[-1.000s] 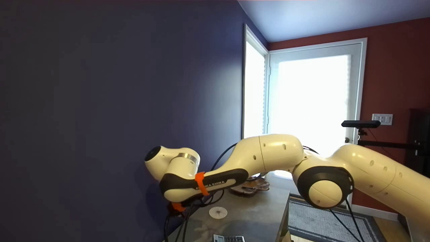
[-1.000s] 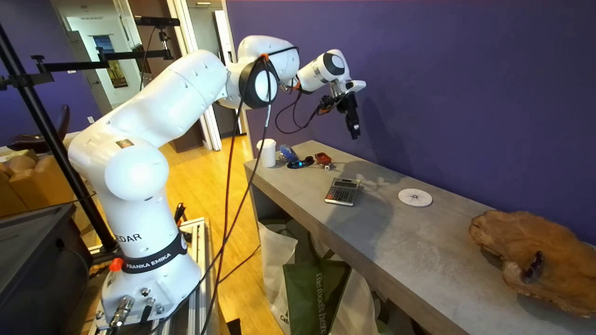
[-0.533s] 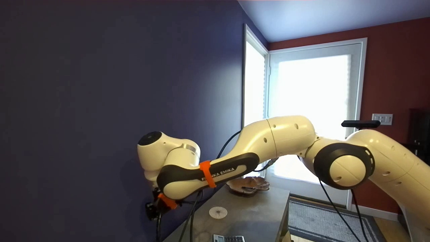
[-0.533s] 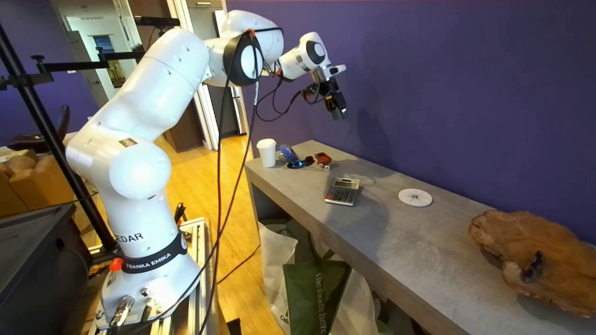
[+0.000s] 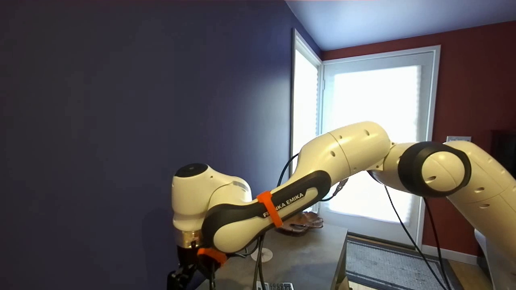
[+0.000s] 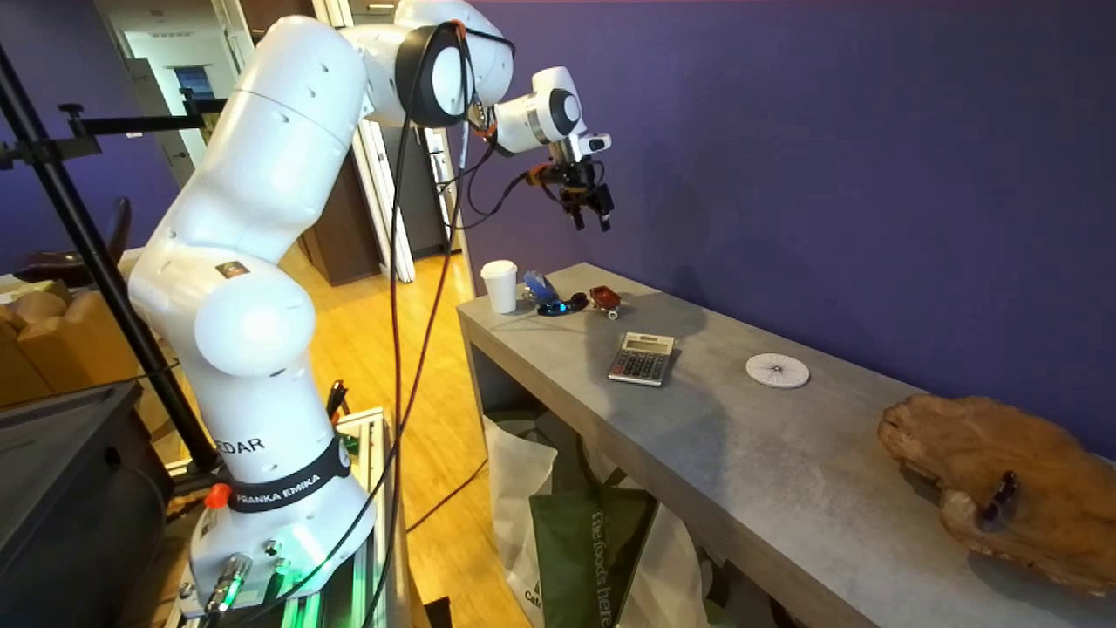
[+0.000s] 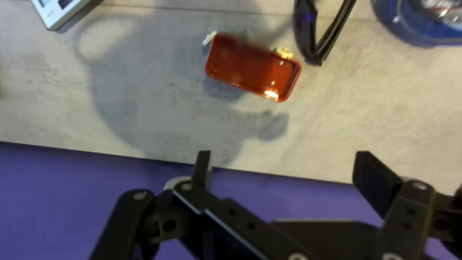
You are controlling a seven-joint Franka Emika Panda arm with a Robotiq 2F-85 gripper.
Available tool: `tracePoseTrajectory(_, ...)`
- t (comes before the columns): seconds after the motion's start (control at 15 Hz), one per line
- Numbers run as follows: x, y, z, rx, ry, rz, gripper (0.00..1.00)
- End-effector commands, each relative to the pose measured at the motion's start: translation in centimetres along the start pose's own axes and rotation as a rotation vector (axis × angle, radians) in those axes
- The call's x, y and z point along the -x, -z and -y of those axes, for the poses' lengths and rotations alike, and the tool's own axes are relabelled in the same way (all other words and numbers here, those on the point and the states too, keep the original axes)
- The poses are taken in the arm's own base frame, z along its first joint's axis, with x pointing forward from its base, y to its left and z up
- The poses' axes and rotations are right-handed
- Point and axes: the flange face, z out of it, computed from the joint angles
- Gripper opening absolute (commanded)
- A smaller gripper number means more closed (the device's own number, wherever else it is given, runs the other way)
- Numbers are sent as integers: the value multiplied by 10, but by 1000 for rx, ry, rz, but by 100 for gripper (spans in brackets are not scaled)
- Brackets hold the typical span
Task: Move the calculator to the left
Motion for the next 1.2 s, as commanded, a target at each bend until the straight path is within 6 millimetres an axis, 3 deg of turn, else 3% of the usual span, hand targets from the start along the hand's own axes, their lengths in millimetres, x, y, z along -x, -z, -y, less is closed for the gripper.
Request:
tracePoseTrajectory(0.0, 56, 14, 3, -58, 149, 117, 100)
tracePoseTrajectory(0.4, 155, 20, -3, 63, 307, 337, 100)
tracePoseTrajectory(0.73, 222, 29, -13, 179, 338, 289, 100)
tracePoseTrajectory(0.8, 187, 19, -3, 131, 319, 338, 100)
tracePoseTrajectory(0.93, 208, 23, -7, 159, 338, 326, 100)
tracePoseTrajectory(1.13, 217, 27, -11, 169, 342, 317, 100)
